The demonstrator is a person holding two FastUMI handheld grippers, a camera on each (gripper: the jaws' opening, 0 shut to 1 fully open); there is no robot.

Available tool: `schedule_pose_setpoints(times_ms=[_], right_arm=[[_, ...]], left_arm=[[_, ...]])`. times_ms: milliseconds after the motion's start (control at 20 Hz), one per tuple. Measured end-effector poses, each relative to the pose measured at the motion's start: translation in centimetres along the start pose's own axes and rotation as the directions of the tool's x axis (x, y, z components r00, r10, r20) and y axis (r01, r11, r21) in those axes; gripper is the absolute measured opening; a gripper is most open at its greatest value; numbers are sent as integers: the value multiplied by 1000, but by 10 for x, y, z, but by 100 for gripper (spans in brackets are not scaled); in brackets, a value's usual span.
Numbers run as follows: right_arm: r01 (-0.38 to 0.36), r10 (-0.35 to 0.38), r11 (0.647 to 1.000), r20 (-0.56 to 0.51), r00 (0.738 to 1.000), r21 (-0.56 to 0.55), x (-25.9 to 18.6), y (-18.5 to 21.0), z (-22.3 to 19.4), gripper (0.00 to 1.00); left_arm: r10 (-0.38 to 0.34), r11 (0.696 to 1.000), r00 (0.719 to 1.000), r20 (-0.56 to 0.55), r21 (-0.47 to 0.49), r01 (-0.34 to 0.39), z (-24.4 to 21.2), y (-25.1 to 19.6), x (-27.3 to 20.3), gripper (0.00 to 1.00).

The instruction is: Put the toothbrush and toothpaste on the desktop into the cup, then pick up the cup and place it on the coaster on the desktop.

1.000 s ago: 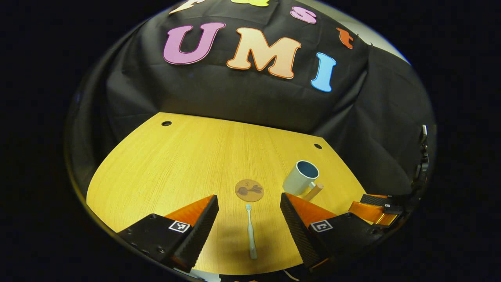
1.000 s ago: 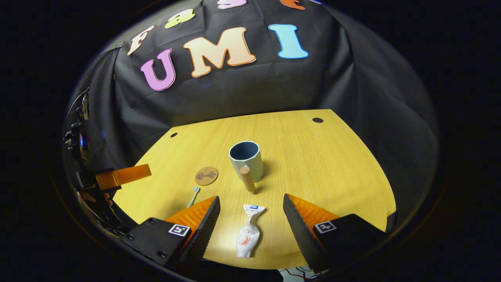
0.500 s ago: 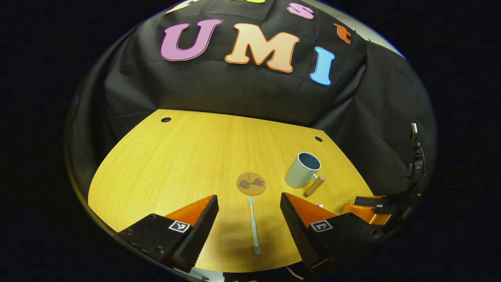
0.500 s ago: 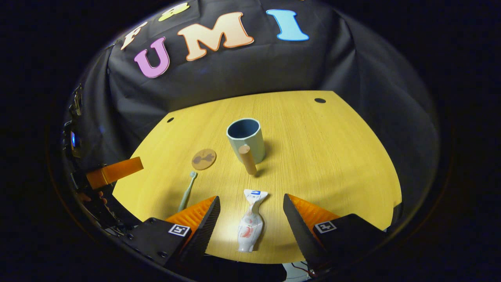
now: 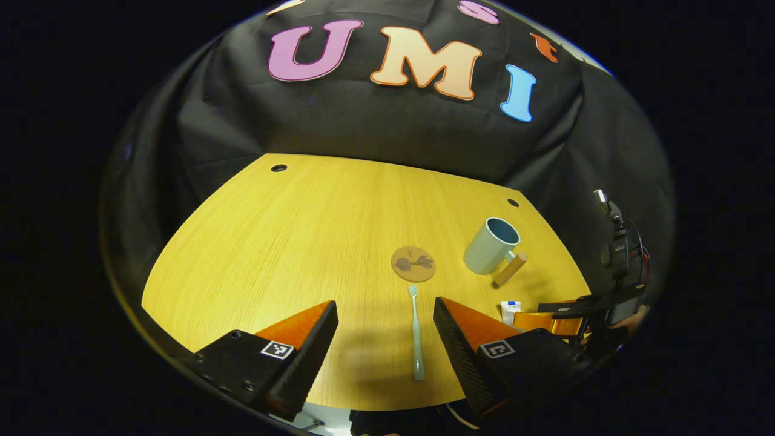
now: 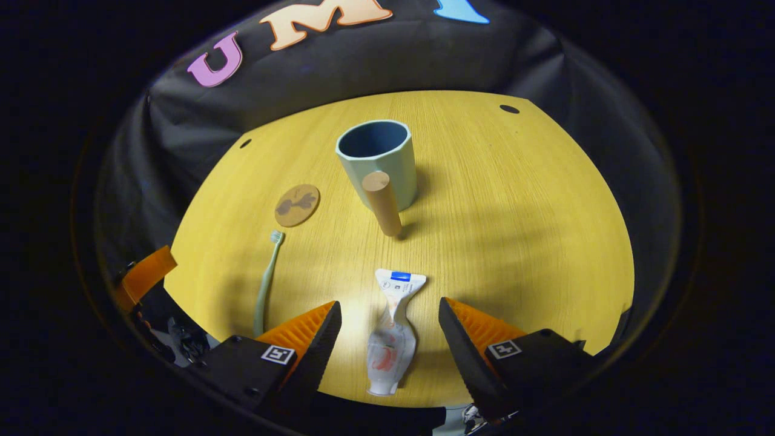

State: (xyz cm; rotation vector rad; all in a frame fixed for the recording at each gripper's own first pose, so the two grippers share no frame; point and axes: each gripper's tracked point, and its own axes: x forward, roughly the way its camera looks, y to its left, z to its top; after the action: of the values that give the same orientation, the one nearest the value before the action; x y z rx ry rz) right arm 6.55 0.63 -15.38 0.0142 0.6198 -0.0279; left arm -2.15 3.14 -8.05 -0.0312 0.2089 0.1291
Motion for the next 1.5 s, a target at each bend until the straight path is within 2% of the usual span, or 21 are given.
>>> schedule_pose_setpoints(times_ms=[100, 150, 200, 250, 300, 350, 400, 450, 500, 550, 600, 650, 700, 950, 1050, 1100, 1200, 1350, 1500], right_arm=[[10, -10, 1000, -33, 999, 3, 7, 0, -2, 95], [20, -20, 1000, -48, 999, -2, 11, -1, -2, 99], [35, -35, 999, -61, 998, -8, 15, -4, -3, 99], [44, -45, 999, -71, 996, -12, 17, -6, -4, 95], [49, -50, 999, -84, 995, -16, 19, -6, -5, 99], [57, -58, 998, -97, 994, -19, 22, -8, -6, 99], [65, -67, 998, -110, 992, -22, 25, -10, -8, 95], [72, -74, 997, -119, 990, -25, 27, -11, -8, 99], [77, -80, 997, -129, 988, -30, 29, -12, -9, 95], [79, -83, 996, -135, 987, -38, 31, -13, -10, 99], [84, -90, 995, -139, 986, -47, 32, -14, -10, 99], [86, -93, 995, -143, 985, -56, 34, -14, -11, 95], [88, -96, 994, -151, 984, -61, 35, -14, -13, 99], [105, -116, 992, -169, 979, -74, 36, -21, -11, 97], [116, -135, 988, -197, 971, -103, 37, -24, -13, 94], [119, -141, 986, -215, 966, -114, 39, -22, -13, 84], [123, -148, 986, -263, 953, -112, 40, -21, -13, 80], [123, -154, 985, -297, 943, -119, 41, -20, -12, 83], [125, -157, 985, -301, 941, -122, 41, -22, -13, 80]], left_arm=[[18, 1000, 1000, -10, -7, -18, -5, 8, -3, 95], [29, 1000, 999, -15, -12, -29, -8, 13, -5, 95], [41, 999, 999, -18, -18, -42, -10, 18, -7, 95], [53, 998, 998, -24, -30, -54, -13, 22, -6, 95], [64, 997, 997, -30, -44, -65, -15, 26, -6, 95], [71, 995, 997, -35, -61, -74, -17, 28, -6, 95], [77, 994, 996, -39, -78, -80, -20, 30, -5, 95], [81, 992, 996, -41, -95, -85, -22, 31, -5, 95], [84, 990, 996, -43, -107, -88, -23, 32, -4, 95], [86, 989, 995, -44, -114, -91, -25, 32, -4, 95], [88, 989, 995, -48, -116, -94, -26, 32, -2, 95], [90, 989, 995, -53, -114, -96, -27, 33, -2, 95], [93, 989, 994, -57, -108, -99, -27, 33, -2, 95], [92, 993, 993, -77, -64, -97, -31, 28, 4, 95], [86, 995, 993, -87, -51, -90, -33, 24, 8, 95], [81, 995, 993, -91, -48, -86, -33, 22, 11, 95], [70, 996, 993, -97, -43, -74, -34, 13, 19, 95], [56, 998, 993, -101, -30, -60, -36, 5, 23, 95], [50, 999, 992, -113, -15, -52, -39, 1, 26, 95]])
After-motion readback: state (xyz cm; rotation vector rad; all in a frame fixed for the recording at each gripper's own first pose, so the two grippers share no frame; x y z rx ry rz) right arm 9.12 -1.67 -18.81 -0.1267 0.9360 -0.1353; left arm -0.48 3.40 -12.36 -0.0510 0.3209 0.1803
